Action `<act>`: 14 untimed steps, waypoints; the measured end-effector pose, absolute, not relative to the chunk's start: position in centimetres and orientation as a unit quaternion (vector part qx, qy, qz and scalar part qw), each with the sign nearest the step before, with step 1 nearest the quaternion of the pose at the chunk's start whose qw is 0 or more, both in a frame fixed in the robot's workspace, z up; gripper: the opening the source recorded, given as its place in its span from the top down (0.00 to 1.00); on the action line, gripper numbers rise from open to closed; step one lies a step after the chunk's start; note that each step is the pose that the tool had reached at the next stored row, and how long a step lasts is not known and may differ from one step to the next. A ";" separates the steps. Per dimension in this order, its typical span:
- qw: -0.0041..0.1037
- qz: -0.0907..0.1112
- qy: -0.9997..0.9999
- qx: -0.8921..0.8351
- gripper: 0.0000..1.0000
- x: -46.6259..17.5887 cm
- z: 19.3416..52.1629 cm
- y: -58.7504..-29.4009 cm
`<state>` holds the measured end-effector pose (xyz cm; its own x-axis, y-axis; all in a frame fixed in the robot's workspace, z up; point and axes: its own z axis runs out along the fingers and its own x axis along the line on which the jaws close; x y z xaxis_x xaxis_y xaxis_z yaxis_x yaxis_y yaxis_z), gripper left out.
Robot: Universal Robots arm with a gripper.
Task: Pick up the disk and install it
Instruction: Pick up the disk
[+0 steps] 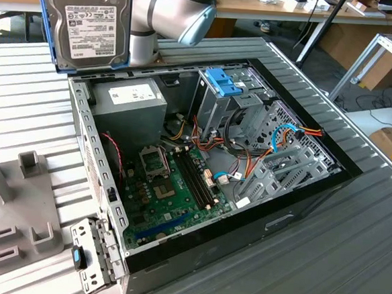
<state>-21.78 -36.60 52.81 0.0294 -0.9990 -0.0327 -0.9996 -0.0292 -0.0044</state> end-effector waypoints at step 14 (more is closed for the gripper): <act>0.013 0.010 0.696 -0.718 0.63 -17.5 52.8 -36.3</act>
<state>-17.51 -36.32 52.81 0.0312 -0.9990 -0.0326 -0.9995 -0.0311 -0.0042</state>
